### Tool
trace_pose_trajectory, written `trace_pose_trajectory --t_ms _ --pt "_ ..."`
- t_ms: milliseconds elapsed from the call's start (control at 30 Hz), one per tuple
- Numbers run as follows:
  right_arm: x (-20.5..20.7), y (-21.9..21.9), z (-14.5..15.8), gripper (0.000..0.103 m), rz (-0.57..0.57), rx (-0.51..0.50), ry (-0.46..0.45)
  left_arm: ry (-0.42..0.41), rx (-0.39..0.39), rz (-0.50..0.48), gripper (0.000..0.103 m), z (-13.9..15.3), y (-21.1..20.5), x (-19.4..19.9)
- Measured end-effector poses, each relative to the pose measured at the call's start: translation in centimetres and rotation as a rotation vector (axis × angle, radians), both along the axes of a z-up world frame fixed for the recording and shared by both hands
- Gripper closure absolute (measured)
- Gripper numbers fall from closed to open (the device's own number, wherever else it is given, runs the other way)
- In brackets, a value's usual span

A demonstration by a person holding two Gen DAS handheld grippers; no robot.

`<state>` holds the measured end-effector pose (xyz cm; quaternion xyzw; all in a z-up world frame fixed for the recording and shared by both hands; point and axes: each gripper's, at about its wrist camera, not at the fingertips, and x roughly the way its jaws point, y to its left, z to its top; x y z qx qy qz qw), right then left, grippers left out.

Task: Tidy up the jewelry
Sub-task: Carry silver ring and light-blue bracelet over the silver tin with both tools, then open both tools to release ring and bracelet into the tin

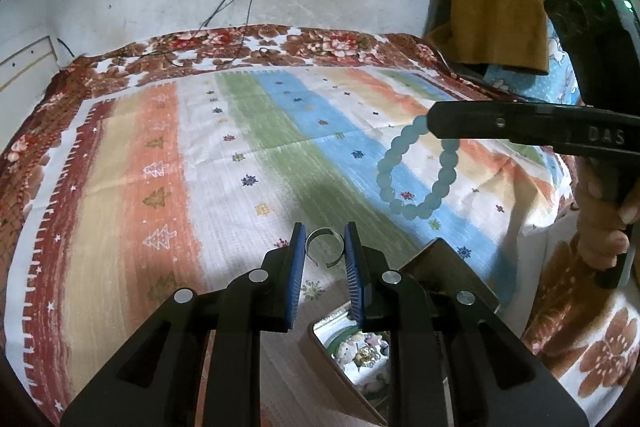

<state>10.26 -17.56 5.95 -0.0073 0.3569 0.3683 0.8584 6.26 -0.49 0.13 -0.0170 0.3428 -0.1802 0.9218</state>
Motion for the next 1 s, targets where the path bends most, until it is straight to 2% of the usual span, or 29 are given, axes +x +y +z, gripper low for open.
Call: trace_pose_trajectory --t_ms 267,1000 --pt "-2.7 -0.6 -0.1 0.090 0.059 0.040 -0.013 -0.004 -0.005 -0.006 0.084 -0.1 -0.3 -1.6" --pt "-7.3 -2.1 -2.1 0.090 0.064 0.058 0.022 -0.010 0.016 -0.060 0.084 -1.2 -3.0 -5.7"
